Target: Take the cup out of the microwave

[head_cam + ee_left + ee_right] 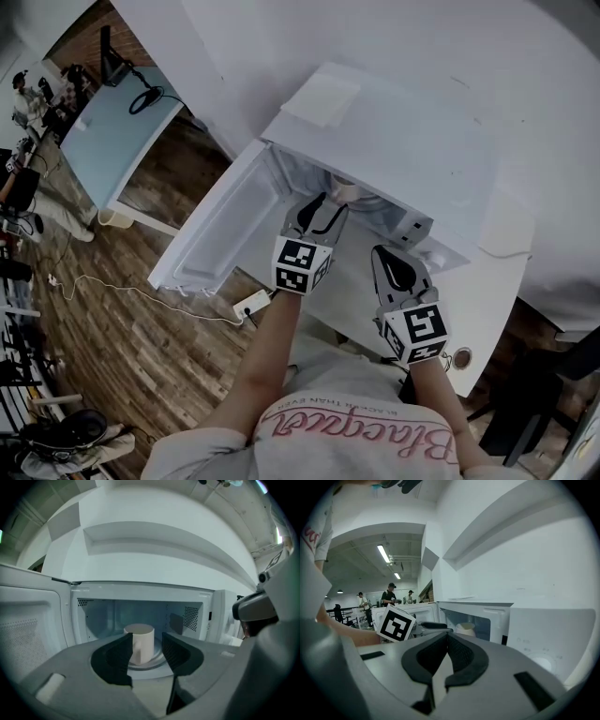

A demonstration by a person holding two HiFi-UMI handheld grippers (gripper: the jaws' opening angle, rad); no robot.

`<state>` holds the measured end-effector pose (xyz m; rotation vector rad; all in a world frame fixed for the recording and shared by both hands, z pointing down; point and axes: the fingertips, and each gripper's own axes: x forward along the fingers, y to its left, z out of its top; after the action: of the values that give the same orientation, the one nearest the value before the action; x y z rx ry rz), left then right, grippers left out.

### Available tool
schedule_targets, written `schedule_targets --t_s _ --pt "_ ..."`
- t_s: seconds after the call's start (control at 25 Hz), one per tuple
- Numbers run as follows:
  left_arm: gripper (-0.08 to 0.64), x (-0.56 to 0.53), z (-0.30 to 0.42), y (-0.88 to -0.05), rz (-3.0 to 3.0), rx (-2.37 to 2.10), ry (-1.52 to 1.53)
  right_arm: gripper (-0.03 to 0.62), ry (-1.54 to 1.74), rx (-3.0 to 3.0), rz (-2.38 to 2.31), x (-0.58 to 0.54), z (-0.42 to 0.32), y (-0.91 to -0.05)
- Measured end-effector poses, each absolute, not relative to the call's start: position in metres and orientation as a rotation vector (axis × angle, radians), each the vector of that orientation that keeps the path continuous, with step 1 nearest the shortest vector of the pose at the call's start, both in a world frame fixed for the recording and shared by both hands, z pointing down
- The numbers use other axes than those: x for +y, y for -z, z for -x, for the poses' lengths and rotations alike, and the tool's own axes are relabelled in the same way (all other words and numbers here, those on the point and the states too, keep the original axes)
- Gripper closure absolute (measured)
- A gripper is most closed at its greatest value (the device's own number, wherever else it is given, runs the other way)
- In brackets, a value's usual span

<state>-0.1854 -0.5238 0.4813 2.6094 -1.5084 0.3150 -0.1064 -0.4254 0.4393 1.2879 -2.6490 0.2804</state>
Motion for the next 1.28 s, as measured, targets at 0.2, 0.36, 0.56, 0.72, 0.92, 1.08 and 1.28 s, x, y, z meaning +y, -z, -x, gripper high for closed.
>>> schedule_targets --t_s 0.2,0.36,0.56,0.72,0.92,1.08,1.28 --pt "0.359 -0.537 0.186 -0.498 -2.593 -1.466 -0.334 0.581 -0.278 -2.618 -1.316 -0.431 0.11 -0.441" --pt "0.362 -0.545 0.184 -0.507 -2.593 -1.437 -0.35 0.581 -0.292 -2.582 -1.361 -0.439 0.105 -0.445" --pt "0.381 -0.553 0.181 -0.512 -2.595 -1.418 -0.341 0.581 -0.303 -2.552 -1.397 -0.445 0.103 -0.449" --pt "0.415 -0.56 0.18 -0.512 -2.601 -1.411 -0.339 0.581 -0.307 -2.54 -1.402 -0.448 0.104 -0.451" --pt "0.445 -0.564 0.18 -0.516 -2.594 -1.412 -0.346 0.581 -0.302 -2.527 -1.399 -0.448 0.106 -0.453" --pt "0.474 -0.567 0.183 -0.516 -2.582 -1.439 -0.349 0.581 -0.302 -2.519 -1.409 -0.45 0.103 -0.453" --pt "0.505 -0.568 0.184 -0.518 -2.564 -1.464 -0.351 0.581 -0.293 -2.518 -1.404 -0.45 0.102 -0.454"
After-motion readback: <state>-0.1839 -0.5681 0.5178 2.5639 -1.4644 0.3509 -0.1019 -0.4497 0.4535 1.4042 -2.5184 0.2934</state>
